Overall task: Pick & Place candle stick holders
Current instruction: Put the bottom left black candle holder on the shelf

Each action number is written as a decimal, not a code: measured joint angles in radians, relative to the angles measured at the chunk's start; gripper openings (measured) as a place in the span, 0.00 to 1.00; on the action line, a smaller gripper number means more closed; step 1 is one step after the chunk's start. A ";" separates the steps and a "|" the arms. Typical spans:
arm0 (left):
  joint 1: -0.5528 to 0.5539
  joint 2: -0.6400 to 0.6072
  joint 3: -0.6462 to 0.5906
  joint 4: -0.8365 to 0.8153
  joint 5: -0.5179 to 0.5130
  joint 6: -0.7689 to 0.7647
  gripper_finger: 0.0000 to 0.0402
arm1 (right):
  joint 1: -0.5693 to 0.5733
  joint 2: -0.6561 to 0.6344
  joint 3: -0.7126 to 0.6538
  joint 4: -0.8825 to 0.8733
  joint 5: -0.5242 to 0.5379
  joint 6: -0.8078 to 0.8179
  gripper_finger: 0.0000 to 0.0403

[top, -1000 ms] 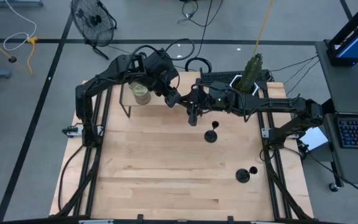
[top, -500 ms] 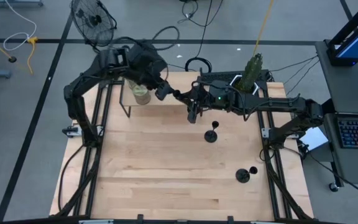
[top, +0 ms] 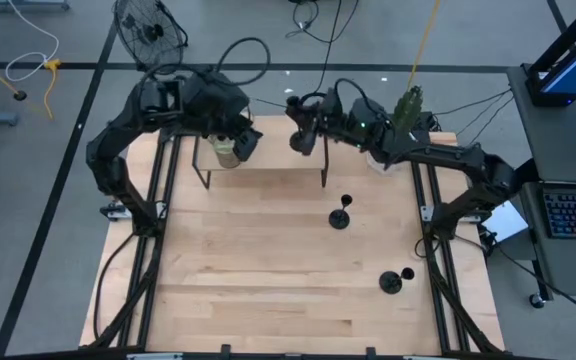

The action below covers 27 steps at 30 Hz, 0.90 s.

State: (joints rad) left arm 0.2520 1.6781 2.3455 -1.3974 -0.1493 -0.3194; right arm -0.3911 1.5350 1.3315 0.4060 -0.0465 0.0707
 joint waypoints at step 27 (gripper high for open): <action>-0.157 -0.116 -0.106 0.037 -0.243 0.057 0.54 | -0.200 0.223 0.000 0.150 -0.007 0.069 0.05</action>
State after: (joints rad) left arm 0.0949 1.5621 2.2391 -1.3607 -0.3921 -0.2626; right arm -0.5910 1.7583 1.3312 0.5565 -0.0535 0.1394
